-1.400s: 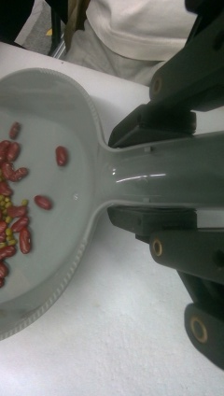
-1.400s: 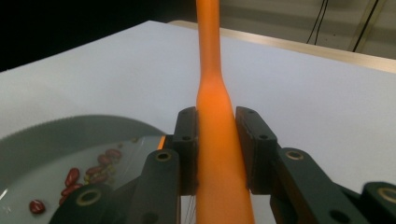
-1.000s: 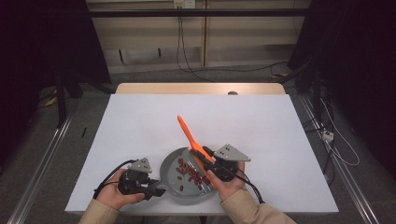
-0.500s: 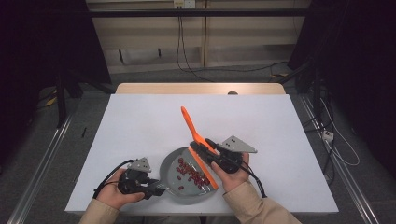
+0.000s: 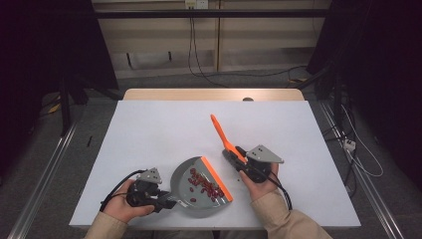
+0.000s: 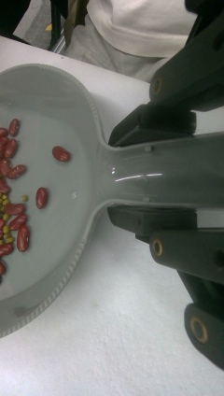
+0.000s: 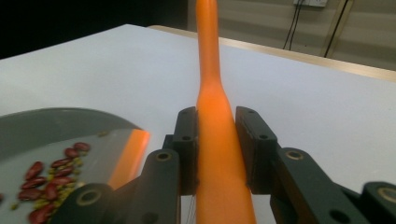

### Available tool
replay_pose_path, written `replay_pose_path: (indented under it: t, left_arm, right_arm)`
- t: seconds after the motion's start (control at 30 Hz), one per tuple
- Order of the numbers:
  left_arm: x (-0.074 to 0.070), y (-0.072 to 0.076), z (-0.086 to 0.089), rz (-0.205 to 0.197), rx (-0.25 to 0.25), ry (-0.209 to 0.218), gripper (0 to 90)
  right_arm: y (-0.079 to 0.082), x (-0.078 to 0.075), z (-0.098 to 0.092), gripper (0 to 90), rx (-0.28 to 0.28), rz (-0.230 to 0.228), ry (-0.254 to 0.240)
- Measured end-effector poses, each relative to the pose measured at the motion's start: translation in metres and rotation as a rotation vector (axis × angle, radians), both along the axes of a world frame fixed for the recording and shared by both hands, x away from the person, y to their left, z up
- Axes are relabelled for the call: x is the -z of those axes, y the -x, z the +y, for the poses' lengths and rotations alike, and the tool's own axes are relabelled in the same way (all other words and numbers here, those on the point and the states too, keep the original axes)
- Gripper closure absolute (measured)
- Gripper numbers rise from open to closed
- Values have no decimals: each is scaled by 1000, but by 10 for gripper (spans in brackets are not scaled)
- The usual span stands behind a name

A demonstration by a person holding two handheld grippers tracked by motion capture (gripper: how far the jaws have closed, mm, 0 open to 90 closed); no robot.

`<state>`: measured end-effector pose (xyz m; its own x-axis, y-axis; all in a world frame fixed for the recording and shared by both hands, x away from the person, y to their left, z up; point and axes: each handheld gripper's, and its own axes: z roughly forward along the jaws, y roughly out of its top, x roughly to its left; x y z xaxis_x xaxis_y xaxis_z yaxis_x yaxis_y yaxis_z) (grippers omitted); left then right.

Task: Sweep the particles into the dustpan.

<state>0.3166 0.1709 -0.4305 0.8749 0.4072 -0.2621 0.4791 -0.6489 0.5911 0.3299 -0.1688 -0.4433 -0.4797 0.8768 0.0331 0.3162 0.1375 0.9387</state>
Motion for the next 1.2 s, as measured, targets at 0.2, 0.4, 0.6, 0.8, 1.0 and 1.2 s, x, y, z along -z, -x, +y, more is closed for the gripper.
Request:
replay_pose_path:
  t: [0.2,0.4,0.6,0.8,1.0,1.2]
  left_arm:
    - [0,0,-3,-1,-6,-5,627]
    - [1,-1,-2,-6,-2,1,625]
    - [2,0,-3,-16,-1,9,617]
    - [1,1,-7,-43,-1,-18,599]
    - [3,2,-11,-57,-6,-32,616]
    - [6,2,-17,-67,-12,-47,630]
  right_arm:
    - [10,2,32,713,-59,26,-108]
    - [6,-12,44,714,-114,11,-191]
    - [-1,-14,29,714,-91,12,-174]
    - [-4,-6,20,714,-60,-5,-83]
    - [1,2,30,713,-90,29,-93]
    - [4,-1,34,714,-109,72,-212]
